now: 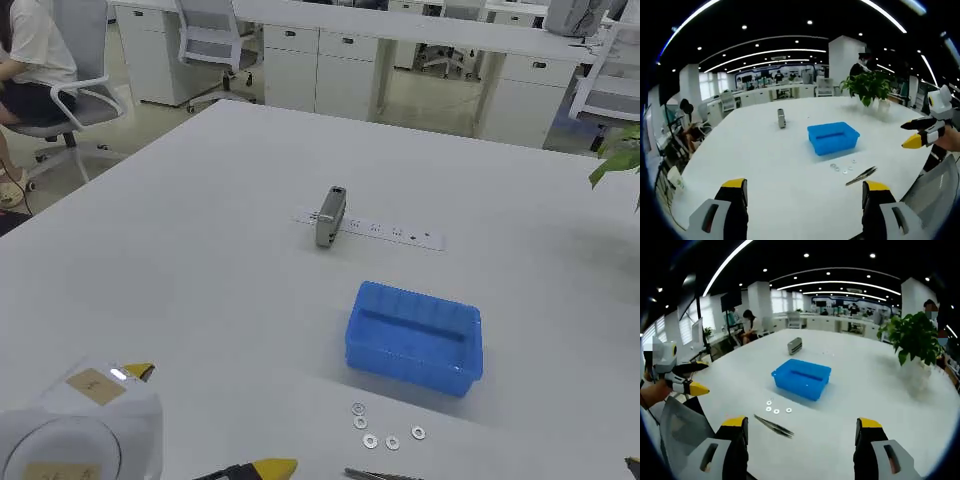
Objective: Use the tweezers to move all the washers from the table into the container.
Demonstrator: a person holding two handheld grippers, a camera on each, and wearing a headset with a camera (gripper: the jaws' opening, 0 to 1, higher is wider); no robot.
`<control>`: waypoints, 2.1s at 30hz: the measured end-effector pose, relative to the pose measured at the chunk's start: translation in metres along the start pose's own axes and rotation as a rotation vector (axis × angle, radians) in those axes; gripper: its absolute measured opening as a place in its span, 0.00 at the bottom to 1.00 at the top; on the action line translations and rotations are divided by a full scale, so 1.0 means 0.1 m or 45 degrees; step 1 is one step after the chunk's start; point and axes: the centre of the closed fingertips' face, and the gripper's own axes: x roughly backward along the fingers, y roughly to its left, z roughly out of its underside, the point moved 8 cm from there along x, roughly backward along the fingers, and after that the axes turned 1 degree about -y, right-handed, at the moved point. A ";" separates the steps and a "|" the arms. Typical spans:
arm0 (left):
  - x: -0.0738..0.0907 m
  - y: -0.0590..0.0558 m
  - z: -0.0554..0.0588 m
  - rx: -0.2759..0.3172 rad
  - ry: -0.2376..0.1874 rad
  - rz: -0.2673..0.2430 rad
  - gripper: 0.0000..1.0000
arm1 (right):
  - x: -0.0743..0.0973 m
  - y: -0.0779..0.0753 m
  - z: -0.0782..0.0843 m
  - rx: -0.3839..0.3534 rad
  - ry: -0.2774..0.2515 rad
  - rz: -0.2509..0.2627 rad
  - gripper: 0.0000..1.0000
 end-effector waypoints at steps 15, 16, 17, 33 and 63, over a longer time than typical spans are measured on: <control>-0.07 -0.01 -0.01 -0.017 0.017 0.009 0.96 | -0.04 -0.04 0.05 -0.005 0.025 0.006 0.90; -0.07 -0.01 -0.01 -0.019 0.018 0.009 0.96 | -0.05 -0.04 0.05 -0.005 0.027 0.005 0.90; -0.08 0.00 -0.01 -0.020 0.019 0.008 0.96 | -0.05 -0.04 0.05 -0.002 0.033 0.005 0.90; -0.11 -0.01 0.03 -0.025 0.020 0.021 0.94 | -0.09 -0.04 0.08 0.008 0.069 0.006 0.90; -0.35 -0.20 -0.11 -0.193 0.022 0.344 0.76 | -0.14 -0.03 0.01 0.042 0.049 0.021 0.89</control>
